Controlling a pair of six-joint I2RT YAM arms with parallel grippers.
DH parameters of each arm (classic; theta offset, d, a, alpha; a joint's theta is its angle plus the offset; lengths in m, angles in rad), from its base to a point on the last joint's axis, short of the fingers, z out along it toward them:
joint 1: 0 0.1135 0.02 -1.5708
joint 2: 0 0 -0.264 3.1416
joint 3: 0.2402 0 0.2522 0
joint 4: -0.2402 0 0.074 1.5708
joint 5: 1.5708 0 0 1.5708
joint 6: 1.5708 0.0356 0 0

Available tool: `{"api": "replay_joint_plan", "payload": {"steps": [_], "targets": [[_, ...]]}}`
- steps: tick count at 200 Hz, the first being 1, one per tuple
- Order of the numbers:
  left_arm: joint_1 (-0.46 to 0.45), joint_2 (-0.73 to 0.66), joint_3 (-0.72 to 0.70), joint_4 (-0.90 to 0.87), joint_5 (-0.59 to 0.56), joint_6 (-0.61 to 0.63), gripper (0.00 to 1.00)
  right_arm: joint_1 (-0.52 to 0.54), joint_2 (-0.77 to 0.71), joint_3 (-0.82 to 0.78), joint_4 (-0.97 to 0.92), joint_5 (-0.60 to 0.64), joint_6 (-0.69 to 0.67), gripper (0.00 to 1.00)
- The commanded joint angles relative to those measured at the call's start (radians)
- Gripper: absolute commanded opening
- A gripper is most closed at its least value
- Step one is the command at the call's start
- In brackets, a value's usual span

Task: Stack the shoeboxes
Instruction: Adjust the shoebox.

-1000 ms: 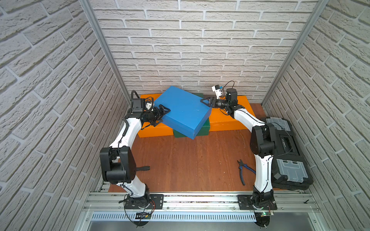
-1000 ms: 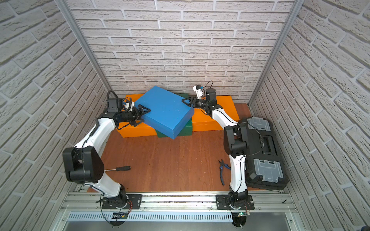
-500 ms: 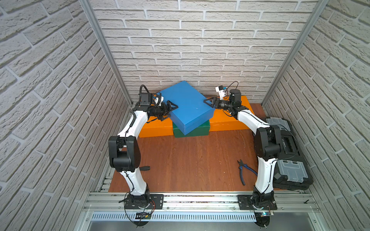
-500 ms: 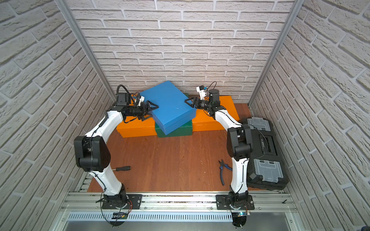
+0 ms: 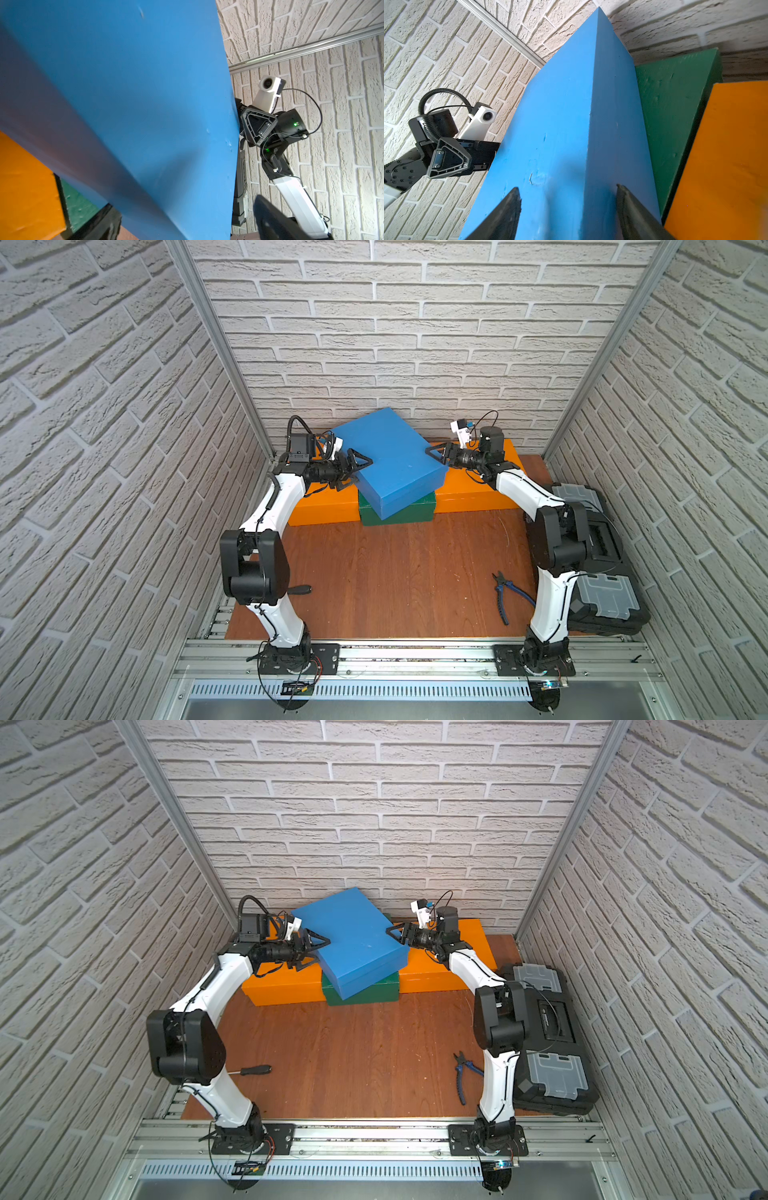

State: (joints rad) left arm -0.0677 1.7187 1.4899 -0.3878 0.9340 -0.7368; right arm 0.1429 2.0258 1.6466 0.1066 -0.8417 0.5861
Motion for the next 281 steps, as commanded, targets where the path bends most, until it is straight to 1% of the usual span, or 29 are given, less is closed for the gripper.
{"api": "replay_joint_plan", "payload": {"steps": [1, 27, 69, 176, 197, 225, 255, 281], "targets": [[-0.014, -0.054, -0.023, 0.073, 0.058, 0.008, 0.98, 0.032, -0.132, -0.023, -0.036, -0.018, -0.061, 0.73], [-0.016, -0.060, -0.041, 0.091, 0.060, 0.000, 0.98, 0.054, -0.178, -0.050, -0.090, -0.020, -0.092, 0.73], [-0.018, -0.038, -0.050, 0.134, 0.078, -0.014, 0.98, 0.078, -0.189, -0.093, -0.084, -0.039, -0.061, 0.72], [0.015, 0.146, 0.130, 0.124, 0.105, -0.003, 0.98, 0.083, -0.162, -0.128, -0.065, -0.036, -0.031, 0.72], [0.019, 0.161, 0.143, 0.121, 0.102, 0.001, 0.98, 0.083, -0.158, -0.133, -0.058, -0.040, -0.025, 0.72], [0.039, 0.172, 0.140, 0.133, 0.094, -0.006, 0.98, 0.089, -0.152, -0.148, -0.003, -0.063, 0.019, 0.72], [0.044, 0.195, 0.162, 0.132, 0.101, -0.011, 0.98, 0.095, -0.158, -0.155, -0.019, -0.063, 0.002, 0.72], [0.042, 0.201, 0.161, 0.145, 0.100, -0.021, 0.98, 0.091, -0.164, -0.143, -0.073, -0.036, -0.046, 0.73]]}}
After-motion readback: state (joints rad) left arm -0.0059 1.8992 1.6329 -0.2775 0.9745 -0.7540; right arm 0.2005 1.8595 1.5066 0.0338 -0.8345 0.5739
